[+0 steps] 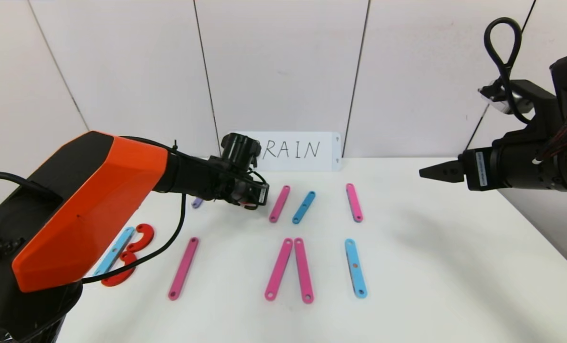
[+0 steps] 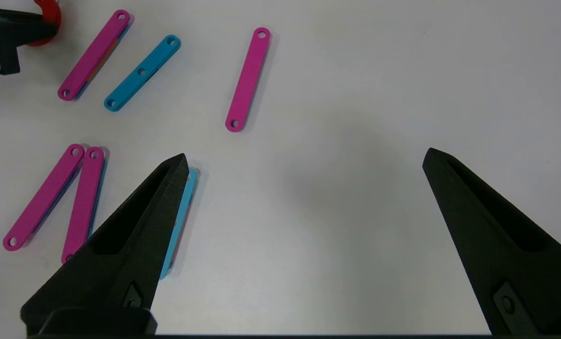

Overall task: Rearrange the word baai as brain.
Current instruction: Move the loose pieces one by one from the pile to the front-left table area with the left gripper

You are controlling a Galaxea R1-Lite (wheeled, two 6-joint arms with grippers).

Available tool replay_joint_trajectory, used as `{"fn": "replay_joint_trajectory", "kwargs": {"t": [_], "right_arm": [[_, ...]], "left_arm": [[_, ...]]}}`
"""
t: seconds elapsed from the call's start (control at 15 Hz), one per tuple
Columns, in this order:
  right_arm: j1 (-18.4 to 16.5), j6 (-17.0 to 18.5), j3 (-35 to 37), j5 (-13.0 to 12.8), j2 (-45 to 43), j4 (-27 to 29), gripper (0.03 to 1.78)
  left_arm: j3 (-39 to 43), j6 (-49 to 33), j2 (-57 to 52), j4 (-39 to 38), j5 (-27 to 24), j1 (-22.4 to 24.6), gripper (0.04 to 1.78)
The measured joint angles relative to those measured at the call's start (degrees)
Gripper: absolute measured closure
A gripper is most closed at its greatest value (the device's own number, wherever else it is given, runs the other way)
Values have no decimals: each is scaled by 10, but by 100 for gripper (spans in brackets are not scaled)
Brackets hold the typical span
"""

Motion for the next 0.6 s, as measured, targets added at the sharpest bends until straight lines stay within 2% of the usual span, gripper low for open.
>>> {"fn": "replay_joint_trajectory", "kwargs": {"t": [0.6], "right_arm": [[2, 0, 3, 2, -1, 0, 7]], "left_arm": [[25, 0, -50, 20, 6, 0, 153]]}}
